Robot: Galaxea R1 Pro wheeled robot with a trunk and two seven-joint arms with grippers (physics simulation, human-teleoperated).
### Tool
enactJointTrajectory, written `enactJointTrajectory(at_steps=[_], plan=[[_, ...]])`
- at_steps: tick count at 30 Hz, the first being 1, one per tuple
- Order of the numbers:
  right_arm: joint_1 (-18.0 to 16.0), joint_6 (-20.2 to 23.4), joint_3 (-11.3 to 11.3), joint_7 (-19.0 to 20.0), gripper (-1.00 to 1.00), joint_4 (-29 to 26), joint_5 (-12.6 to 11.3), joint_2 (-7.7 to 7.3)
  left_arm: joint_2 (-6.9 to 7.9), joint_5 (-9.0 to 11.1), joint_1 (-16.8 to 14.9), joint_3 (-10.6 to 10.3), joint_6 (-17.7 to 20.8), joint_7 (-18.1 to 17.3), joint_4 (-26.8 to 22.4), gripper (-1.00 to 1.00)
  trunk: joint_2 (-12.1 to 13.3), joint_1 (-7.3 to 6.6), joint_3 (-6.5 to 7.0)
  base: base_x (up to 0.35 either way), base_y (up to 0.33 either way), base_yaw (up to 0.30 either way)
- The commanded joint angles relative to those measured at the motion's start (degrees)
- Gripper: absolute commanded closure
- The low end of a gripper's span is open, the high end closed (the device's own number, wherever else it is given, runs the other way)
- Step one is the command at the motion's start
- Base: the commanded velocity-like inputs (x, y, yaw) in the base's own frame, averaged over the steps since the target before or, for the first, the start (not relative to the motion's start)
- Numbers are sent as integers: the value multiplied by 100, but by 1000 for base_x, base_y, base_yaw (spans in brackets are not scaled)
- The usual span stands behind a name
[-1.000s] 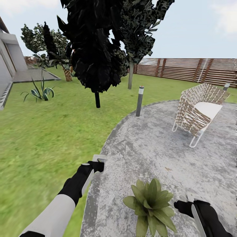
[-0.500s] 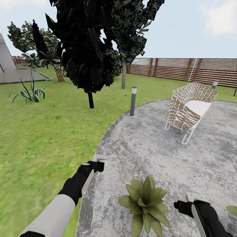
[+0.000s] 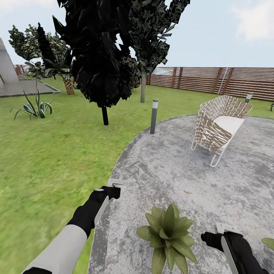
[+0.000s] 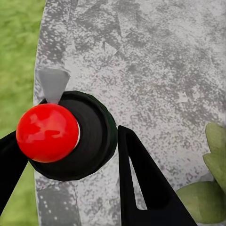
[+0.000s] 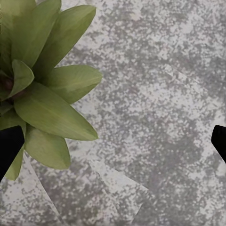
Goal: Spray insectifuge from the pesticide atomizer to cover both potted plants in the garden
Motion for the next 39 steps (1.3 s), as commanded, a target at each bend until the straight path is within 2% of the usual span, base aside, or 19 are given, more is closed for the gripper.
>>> enactJointTrajectory(at_steps=[1,8,22,32,39], plan=[[-3,26,-2,1,-100,-6,-7,0,4,-5,-3,-7,30,3,-9,100,-2,-1,-4,0,0,-99],[-3,29,-2,1,-100,-6,-30,0,18,-5,-8,1,30,2,-9,100,-2,-1,3,109,68,-189],[-3,26,6,-14,-100,-6,15,7,19,-1,-2,2,30,-3,-9,100,-2,-1,-7,287,110,-13],[-3,26,-1,-10,-100,-10,19,0,18,-2,-7,2,30,1,-9,100,-2,-1,-11,284,-125,0],[-3,26,-2,-12,-100,-13,19,0,18,0,-4,2,31,3,-9,100,-2,-1,-11,67,-45,0]])
